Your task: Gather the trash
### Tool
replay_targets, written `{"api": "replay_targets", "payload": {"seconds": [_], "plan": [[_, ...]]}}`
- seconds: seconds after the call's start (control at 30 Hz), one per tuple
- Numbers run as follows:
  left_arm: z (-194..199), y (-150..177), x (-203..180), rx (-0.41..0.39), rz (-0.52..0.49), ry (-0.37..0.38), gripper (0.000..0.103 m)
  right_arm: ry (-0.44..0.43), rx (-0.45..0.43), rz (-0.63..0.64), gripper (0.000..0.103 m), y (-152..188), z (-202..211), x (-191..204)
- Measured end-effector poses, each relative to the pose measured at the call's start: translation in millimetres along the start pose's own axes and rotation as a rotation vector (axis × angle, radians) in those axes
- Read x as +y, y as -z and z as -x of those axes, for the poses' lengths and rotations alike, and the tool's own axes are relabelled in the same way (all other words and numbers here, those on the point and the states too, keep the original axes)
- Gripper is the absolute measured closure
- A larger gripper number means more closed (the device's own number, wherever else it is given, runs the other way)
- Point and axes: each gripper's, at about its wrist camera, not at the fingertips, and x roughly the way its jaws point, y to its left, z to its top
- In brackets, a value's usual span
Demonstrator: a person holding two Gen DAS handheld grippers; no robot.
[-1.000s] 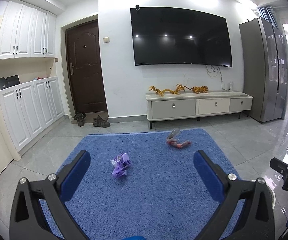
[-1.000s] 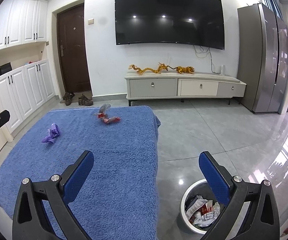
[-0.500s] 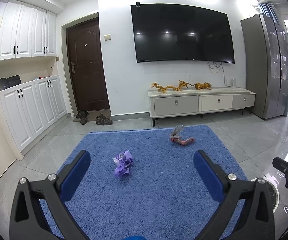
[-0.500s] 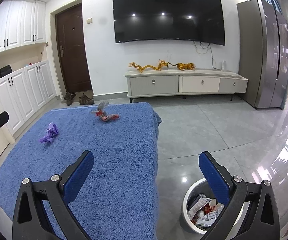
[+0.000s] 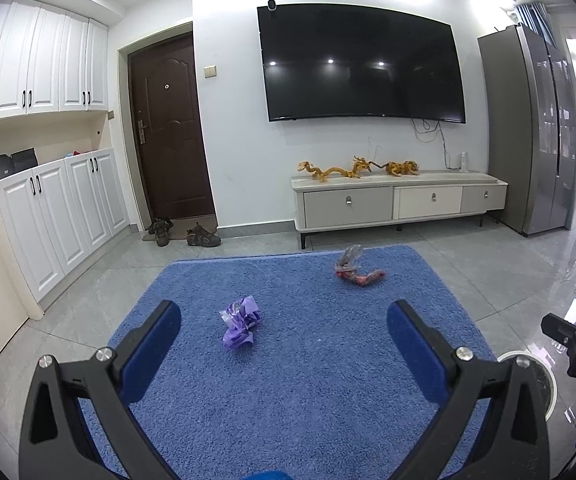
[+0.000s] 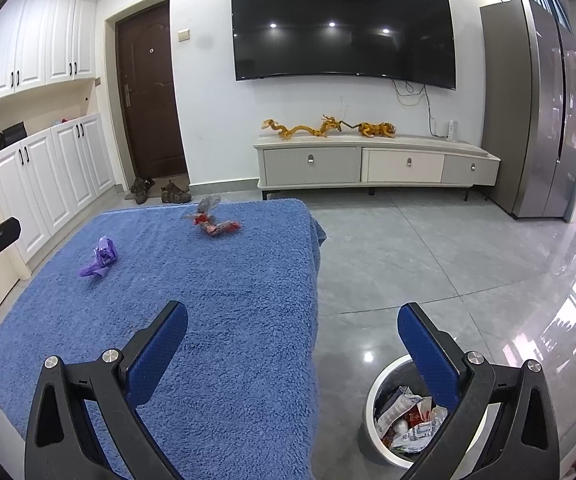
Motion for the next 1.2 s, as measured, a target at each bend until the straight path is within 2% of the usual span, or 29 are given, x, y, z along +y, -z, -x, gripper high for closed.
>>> {"api": "replay_targets", "payload": {"seconds": [0.73, 1.2], "plan": [[-3, 2, 10, 0.006, 0.017, -0.008, 0.0, 0.001, -0.002, 0.01, 0.0, -3, -4, 4], [-6, 7, 12, 0.016, 0.023, 0.013, 0.0, -0.014, 0.004, 0.017, 0.0, -1, -7, 5]]}}
